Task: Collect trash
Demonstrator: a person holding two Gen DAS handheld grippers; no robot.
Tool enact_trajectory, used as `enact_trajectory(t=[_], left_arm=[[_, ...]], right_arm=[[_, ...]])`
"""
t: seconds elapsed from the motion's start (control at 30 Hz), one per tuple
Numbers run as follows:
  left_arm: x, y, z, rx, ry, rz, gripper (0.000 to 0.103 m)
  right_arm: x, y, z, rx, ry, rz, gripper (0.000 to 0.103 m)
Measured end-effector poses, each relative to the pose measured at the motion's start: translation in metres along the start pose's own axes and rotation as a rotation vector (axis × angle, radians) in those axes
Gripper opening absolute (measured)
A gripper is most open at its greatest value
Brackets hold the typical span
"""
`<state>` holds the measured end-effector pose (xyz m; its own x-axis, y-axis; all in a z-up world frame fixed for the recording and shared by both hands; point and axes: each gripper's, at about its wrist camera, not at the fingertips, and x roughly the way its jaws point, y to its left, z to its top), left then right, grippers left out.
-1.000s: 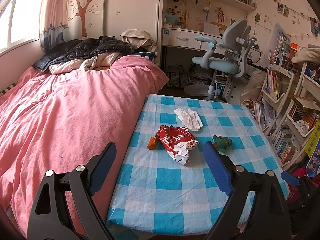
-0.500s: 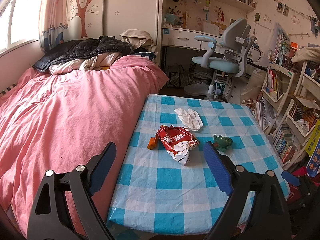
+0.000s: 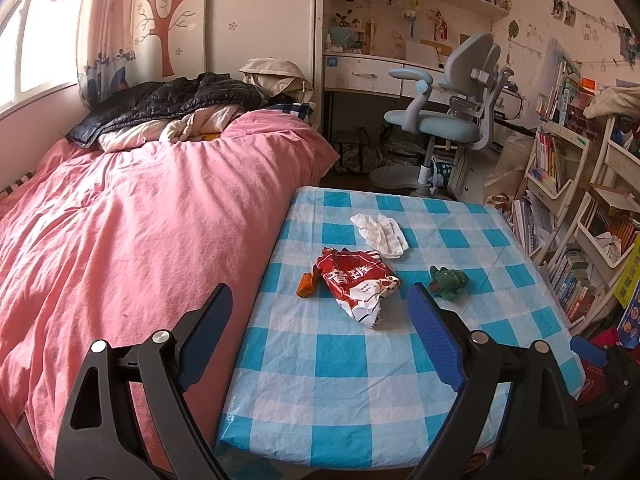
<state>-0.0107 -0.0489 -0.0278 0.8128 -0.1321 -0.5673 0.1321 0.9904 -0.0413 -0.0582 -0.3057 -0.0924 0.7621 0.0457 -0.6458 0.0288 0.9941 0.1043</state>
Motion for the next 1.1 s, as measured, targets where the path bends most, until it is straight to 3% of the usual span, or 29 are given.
enact_trajectory(t=[0.37, 0.6, 0.83, 1.1], left_arm=[[-0.001, 0.002, -0.002, 0.008, 0.005, -0.002, 0.085], [0.016, 0.055, 0.0, -0.146, 0.069, -0.03, 0.085], [0.044, 0.09, -0.003, -0.241, 0.142, -0.005, 0.085], [0.071, 0.039, -0.007, -0.049, 0.177, -0.023, 0.085]], right_arm=[[0.0, 0.0, 0.006, 0.002, -0.011, 0.013, 0.086], [0.012, -0.011, 0.019, 0.025, -0.026, 0.01, 0.086], [0.016, -0.026, 0.027, 0.053, -0.026, 0.031, 0.086], [0.053, -0.036, 0.041, 0.091, 0.039, 0.071, 0.086]])
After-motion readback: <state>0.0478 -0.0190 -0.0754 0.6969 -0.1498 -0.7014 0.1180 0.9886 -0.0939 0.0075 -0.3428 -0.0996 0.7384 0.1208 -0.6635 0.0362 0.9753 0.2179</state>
